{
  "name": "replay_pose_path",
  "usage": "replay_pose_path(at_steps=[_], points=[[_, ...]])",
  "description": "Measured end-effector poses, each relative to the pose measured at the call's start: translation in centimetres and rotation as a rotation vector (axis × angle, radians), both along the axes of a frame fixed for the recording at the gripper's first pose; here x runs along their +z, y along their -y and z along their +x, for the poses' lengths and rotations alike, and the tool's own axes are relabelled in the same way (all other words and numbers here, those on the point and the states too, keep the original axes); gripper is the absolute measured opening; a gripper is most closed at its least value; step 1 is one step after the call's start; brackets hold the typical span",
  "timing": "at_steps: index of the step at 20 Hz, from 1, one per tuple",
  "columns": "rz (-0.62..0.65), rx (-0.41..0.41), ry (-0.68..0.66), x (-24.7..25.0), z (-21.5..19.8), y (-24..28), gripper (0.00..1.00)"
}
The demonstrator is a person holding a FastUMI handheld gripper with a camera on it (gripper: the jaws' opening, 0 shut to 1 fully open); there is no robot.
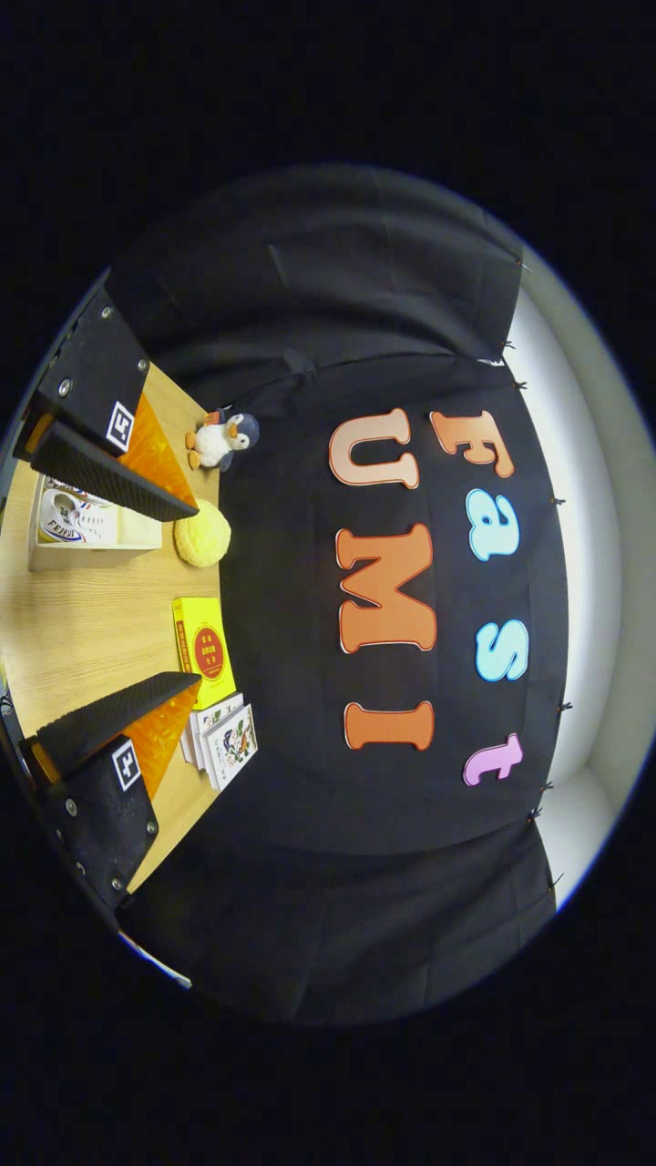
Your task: Open the storage box then place both shoes into the box .Put the left shoe in first, then the right shoe, with the right side of both shoes facing outward in a uniform manner.
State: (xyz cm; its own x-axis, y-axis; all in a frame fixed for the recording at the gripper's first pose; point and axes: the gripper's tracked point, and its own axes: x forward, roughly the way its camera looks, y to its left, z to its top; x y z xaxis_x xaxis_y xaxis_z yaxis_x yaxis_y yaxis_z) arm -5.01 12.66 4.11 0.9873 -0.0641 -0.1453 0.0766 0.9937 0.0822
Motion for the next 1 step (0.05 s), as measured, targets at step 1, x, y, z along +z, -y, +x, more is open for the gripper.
replay_pose_path(at_steps=[1], points=[[0.008,-0.002,-0.006,-0.25,-0.08,0.22,0.98]])
